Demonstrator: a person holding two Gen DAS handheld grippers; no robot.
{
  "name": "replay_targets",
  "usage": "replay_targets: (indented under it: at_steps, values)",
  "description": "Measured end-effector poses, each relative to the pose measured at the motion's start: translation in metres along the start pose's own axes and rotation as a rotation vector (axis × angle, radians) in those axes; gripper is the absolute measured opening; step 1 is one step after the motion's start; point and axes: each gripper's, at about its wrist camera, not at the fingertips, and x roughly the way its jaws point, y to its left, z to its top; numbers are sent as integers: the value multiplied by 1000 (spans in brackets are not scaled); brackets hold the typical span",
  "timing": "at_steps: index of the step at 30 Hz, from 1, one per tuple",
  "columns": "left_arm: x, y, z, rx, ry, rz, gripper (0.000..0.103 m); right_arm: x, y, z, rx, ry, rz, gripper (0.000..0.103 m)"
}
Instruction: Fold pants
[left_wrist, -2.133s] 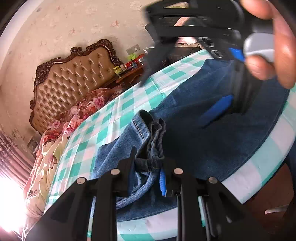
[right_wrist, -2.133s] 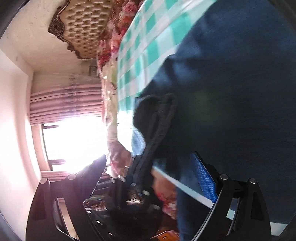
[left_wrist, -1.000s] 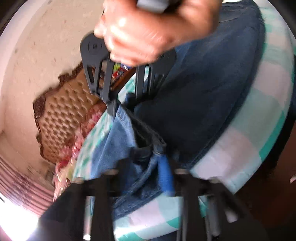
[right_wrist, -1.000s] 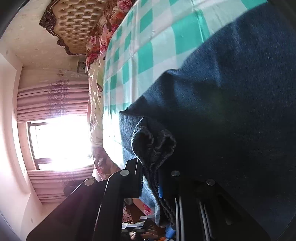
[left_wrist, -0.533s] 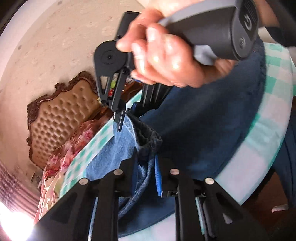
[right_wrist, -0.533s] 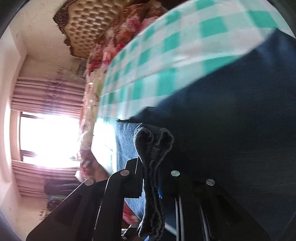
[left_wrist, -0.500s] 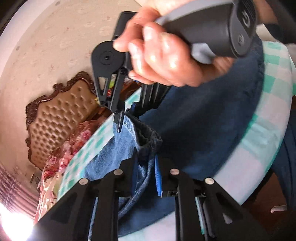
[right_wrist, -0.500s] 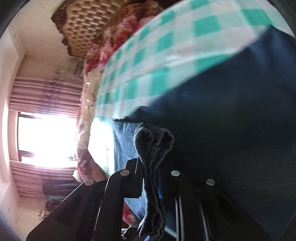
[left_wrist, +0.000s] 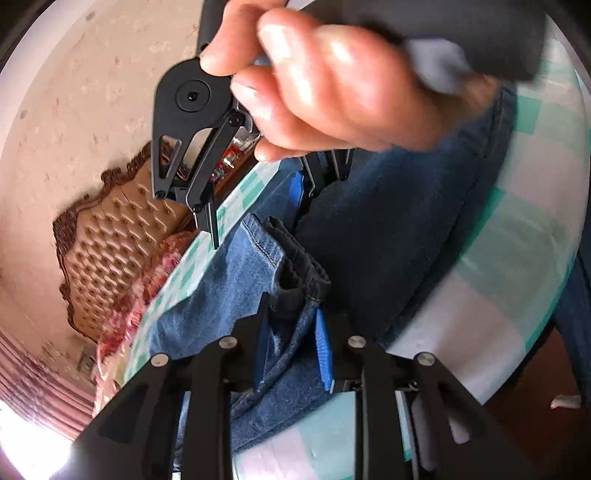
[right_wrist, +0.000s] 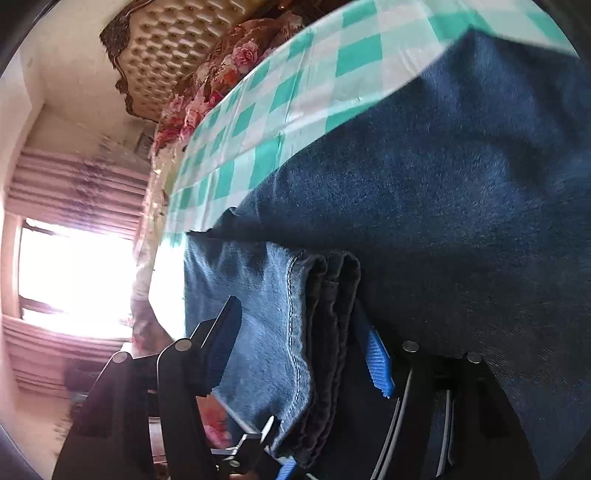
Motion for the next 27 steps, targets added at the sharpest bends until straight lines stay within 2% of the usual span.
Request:
replay_targets:
  at_steps: [4,6,10,17,19,22,24,25,26,27]
  values:
    - [-8,4,2,-39,-27,28,16,3,7,-5,-19,5,-31,62]
    - [-11,14,4,-94,-32,24,16,1,7,-7,-4,3,-35,62]
    - [-16,17,7,-95,-57,46,16,4,4,-10,37,61,39,62]
    - [-18,16,5,-95,-68,54,15,7,10,-13,30,78,12,62]
    - [-21,16,5,-106,-77,55,15,3,9,-15,41,71,15,62]
    - [-21,15,2,-99,-86,40,15,7,8,-21,24,106,49,62]
    - [-21,13,2,-89,-89,33,15,9,10,-22,5,110,44,55]
    - [-20,12,1,-88,-88,29,15,10,9,-21,11,109,43,42]
    - [-20,12,1,-91,-87,28,15,12,8,-21,18,113,40,37]
    - [-20,12,2,-100,-86,25,15,12,8,-21,15,114,35,36]
